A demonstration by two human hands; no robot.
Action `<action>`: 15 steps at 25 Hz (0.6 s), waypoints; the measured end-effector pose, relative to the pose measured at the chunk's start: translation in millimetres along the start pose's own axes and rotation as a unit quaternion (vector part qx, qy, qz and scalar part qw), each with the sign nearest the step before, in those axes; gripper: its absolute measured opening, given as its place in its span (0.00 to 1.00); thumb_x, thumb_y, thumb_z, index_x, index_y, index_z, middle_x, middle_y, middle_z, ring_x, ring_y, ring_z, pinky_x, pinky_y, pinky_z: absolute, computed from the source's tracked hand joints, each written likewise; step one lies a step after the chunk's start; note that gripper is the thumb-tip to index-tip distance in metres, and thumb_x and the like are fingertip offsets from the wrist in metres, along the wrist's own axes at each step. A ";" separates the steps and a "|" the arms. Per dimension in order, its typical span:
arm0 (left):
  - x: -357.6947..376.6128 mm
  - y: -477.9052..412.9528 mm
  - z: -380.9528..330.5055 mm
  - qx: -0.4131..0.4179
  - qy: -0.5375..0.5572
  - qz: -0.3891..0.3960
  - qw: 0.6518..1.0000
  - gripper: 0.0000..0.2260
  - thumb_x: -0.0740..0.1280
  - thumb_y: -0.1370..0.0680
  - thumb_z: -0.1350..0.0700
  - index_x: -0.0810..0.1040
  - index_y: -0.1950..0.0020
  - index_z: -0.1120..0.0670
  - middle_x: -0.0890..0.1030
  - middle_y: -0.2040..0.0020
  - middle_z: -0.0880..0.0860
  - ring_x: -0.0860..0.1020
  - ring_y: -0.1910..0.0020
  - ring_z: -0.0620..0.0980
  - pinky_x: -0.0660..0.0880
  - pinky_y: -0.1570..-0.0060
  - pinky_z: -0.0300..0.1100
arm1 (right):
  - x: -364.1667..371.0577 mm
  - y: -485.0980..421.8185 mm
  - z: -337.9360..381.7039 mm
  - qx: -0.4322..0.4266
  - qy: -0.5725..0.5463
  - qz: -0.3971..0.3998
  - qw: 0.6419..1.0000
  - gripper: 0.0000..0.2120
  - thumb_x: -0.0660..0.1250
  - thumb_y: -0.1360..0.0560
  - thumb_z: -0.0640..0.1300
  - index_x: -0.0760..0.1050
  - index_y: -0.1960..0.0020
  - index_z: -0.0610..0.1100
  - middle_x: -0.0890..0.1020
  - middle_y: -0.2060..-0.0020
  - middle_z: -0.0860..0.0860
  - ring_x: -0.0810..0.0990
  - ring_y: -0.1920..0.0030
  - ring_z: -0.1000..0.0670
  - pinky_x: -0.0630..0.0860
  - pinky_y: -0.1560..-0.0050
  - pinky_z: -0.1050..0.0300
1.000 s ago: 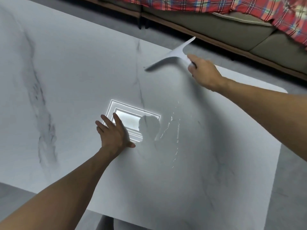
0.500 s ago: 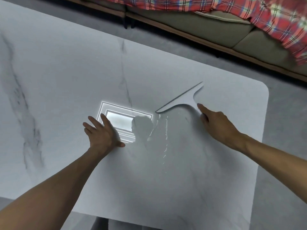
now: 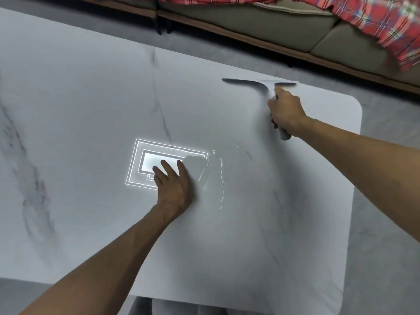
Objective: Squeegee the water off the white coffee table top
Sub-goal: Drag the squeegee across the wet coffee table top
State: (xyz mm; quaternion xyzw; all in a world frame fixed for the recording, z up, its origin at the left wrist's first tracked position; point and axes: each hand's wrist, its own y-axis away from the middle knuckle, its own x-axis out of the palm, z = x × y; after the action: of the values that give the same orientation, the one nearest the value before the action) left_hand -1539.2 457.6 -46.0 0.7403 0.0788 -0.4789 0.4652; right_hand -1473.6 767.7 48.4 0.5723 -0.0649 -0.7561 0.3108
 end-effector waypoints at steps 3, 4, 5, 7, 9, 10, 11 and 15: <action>-6.4 -2.2 3.8 0.007 -0.019 0.009 1.000 0.29 0.53 0.20 0.58 0.47 0.22 0.64 0.52 0.28 0.78 0.56 0.31 0.81 0.62 0.32 0.62 | 14.1 50.6 -35.0 -0.041 0.049 0.024 0.998 0.18 0.52 0.20 0.43 0.64 0.30 0.45 0.80 0.50 0.34 0.80 0.55 0.35 0.78 0.51 0.45; -10.8 -1.4 2.8 0.008 -0.027 0.016 0.999 0.29 0.53 0.20 0.58 0.46 0.22 0.64 0.51 0.27 0.78 0.56 0.31 0.81 0.62 0.32 0.62 | 18.2 74.0 -50.7 -0.040 0.053 0.038 0.997 0.20 0.52 0.19 0.45 0.62 0.27 0.47 0.80 0.50 0.34 0.80 0.54 0.35 0.77 0.51 0.47; -15.5 -0.6 0.7 0.007 -0.036 0.028 0.999 0.29 0.53 0.20 0.58 0.46 0.22 0.64 0.50 0.27 0.77 0.55 0.31 0.81 0.61 0.31 0.62 | 20.7 98.2 -64.9 -0.035 0.060 0.054 0.996 0.22 0.52 0.19 0.46 0.59 0.25 0.49 0.81 0.50 0.34 0.80 0.53 0.36 0.76 0.52 0.50; -22.9 0.6 -3.4 0.007 -0.055 0.049 0.997 0.29 0.53 0.20 0.57 0.45 0.22 0.63 0.49 0.27 0.77 0.54 0.30 0.81 0.59 0.30 0.62 | 19.8 142.1 -84.2 -0.001 0.061 0.108 0.992 0.22 0.51 0.18 0.49 0.56 0.25 0.54 0.82 0.56 0.39 0.81 0.60 0.40 0.74 0.61 0.55; -27.0 1.7 -3.8 0.011 -0.068 0.057 0.996 0.30 0.54 0.20 0.57 0.45 0.22 0.62 0.49 0.27 0.77 0.55 0.31 0.81 0.60 0.30 0.62 | 10.9 165.5 -88.8 0.044 0.036 0.148 0.987 0.20 0.50 0.19 0.52 0.56 0.27 0.60 0.80 0.65 0.45 0.79 0.70 0.45 0.75 0.72 0.55; -27.2 1.6 -2.6 0.016 -0.073 0.058 0.995 0.30 0.54 0.20 0.56 0.45 0.22 0.62 0.50 0.27 0.76 0.56 0.31 0.81 0.60 0.31 0.61 | 5.6 166.0 -87.5 0.054 0.022 0.151 0.987 0.19 0.51 0.19 0.52 0.56 0.29 0.61 0.80 0.65 0.44 0.78 0.71 0.46 0.75 0.72 0.53; -26.8 0.6 -0.9 0.023 -0.078 0.057 0.995 0.30 0.55 0.20 0.56 0.46 0.22 0.62 0.50 0.27 0.76 0.57 0.32 0.81 0.61 0.31 0.62 | 1.4 158.8 -83.2 0.051 0.008 0.139 0.989 0.18 0.51 0.19 0.52 0.58 0.29 0.60 0.81 0.63 0.42 0.78 0.70 0.45 0.77 0.70 0.52; -16.2 -7.6 4.9 0.038 -0.084 0.046 0.995 0.31 0.55 0.20 0.52 0.46 0.22 0.62 0.53 0.29 0.79 0.58 0.33 0.82 0.58 0.30 0.64 | -4.0 79.7 -32.4 0.015 -0.057 0.032 0.998 0.12 0.53 0.20 0.44 0.66 0.39 0.45 0.80 0.54 0.35 0.79 0.61 0.41 0.80 0.56 0.42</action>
State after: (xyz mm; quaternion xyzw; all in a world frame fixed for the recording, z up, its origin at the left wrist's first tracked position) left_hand -1555.2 463.4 -38.5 0.7175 -0.0131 -0.5198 0.4635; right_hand -1412.1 714.5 77.0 0.5300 -0.1123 -0.7763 0.3222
